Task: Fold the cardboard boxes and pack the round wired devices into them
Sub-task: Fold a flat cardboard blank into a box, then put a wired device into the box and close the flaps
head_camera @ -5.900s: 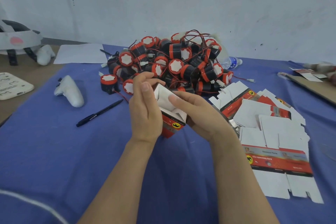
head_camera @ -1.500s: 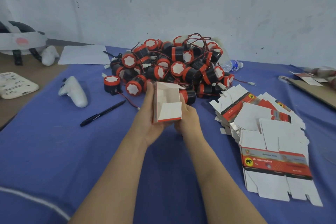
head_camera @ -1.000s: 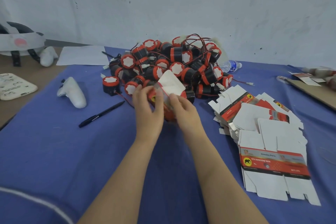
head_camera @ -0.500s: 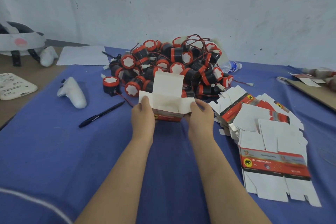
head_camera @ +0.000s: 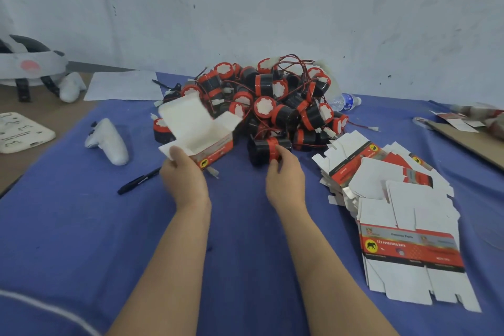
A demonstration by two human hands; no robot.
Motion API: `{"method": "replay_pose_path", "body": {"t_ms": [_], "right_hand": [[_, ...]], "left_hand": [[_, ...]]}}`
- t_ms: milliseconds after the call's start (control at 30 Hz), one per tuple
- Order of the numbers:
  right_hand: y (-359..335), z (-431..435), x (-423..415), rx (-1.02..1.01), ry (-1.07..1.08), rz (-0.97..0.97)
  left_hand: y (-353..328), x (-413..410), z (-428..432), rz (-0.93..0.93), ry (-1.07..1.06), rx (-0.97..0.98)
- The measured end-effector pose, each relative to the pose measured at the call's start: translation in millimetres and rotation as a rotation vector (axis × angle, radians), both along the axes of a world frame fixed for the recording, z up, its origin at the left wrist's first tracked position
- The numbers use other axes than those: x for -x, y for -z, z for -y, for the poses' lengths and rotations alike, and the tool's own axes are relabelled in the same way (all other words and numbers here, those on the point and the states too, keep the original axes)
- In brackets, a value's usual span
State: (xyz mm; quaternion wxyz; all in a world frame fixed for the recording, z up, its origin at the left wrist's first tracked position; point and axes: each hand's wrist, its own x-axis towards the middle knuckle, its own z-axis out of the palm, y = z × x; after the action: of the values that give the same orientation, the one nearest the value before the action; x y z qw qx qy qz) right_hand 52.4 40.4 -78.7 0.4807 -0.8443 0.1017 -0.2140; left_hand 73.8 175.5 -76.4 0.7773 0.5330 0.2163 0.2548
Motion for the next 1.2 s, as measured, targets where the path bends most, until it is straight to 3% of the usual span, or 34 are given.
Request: {"method": "replay_pose_path", "body": {"t_ms": [100, 267, 400, 667, 900, 1033, 1133, 1200], "right_hand": [[-4, 0, -10, 0.169, -0.001, -0.014], [-12, -7, -26, 0.446, -0.105, -0.222], [-4, -25, -26, 0.592, 0.038, -0.172], [1, -25, -31, 0.253, 0.129, -0.151], [-10, -33, -40, 0.400, 0.048, -0.342], [-7, -32, -32, 0.264, 0.012, -0.196], [-17, -24, -18, -0.198, -0.058, 0.034], [-31, -15, -6, -0.352, -0.022, 0.281]], "left_hand": [[4, -3, -2, 0.023, -0.048, 0.022], [2, -2, 1, 0.066, -0.052, 0.003], [1, 0, 4, 0.095, -0.037, -0.008], [-1, 4, 10, 0.157, -0.014, -0.079], [-4, 8, 11, 0.121, -0.010, -0.093], [-4, 7, 10, 0.116, -0.005, -0.107], [-3, 6, 11, 0.079, 0.005, -0.129], [-3, 8, 13, 0.067, 0.024, -0.172]]}}
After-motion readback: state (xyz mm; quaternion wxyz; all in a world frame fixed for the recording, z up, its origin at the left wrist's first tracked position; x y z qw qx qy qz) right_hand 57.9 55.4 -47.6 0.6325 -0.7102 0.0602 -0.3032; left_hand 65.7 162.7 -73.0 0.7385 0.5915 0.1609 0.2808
